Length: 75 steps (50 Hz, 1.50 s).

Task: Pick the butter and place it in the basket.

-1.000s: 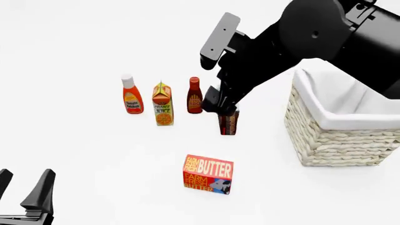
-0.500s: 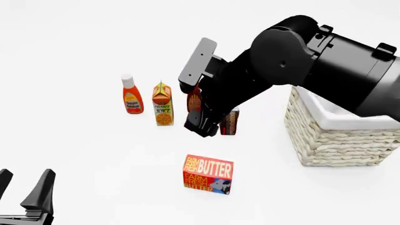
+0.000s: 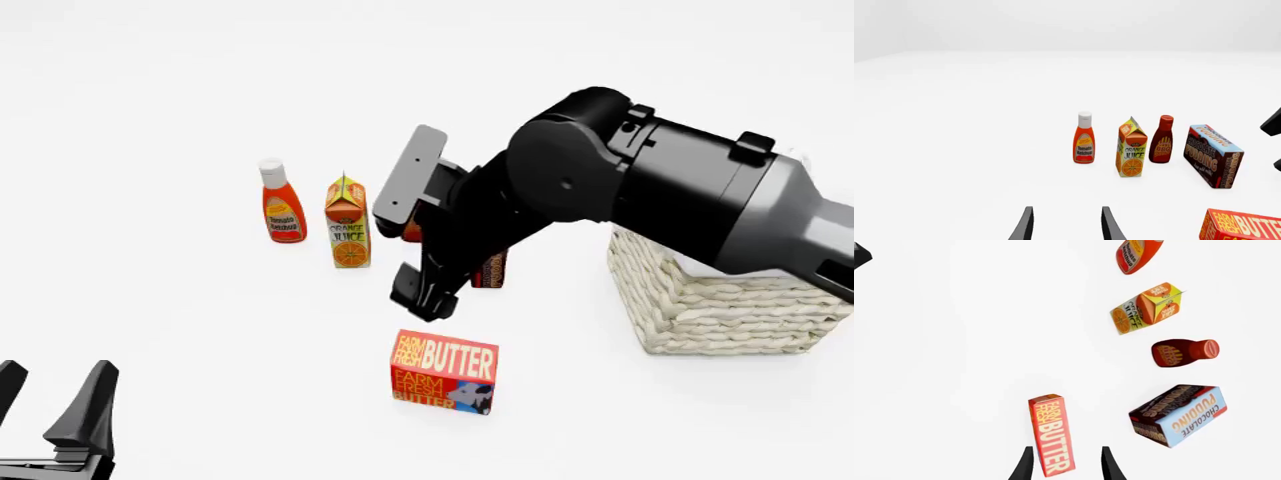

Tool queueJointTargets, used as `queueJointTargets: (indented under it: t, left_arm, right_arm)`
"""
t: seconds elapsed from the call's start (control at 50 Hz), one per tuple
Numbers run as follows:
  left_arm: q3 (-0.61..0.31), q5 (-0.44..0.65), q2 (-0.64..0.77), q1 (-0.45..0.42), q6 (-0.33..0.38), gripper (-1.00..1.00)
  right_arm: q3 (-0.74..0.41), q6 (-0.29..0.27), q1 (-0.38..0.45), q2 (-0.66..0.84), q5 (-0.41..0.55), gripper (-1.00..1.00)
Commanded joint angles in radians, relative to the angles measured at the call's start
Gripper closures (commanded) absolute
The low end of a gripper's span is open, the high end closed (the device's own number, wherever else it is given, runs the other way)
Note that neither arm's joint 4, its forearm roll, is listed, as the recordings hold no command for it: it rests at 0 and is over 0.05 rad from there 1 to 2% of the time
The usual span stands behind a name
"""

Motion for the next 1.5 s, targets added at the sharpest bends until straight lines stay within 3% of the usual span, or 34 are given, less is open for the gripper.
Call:
queueJointTargets:
  t: [0.02, 0.98, 1.5]
  left_arm:
    - [0.0, 0.0, 0.0, 0.0, 0.0, -1.0]
    - [0.0, 0.0, 0.0, 0.0, 0.0, -1.0]
    - [0.0, 0.0, 0.0, 0.0, 0.0, -1.0]
  right_arm:
    - [0.03, -0.004, 0.0, 0.018, -0.03, -1.0]
    - [0.067, -0.024, -0.03, 0.134, -0.12, -1.0]
    - [0.145, -0.002, 0.004, 0.098, -0.159, -1.0]
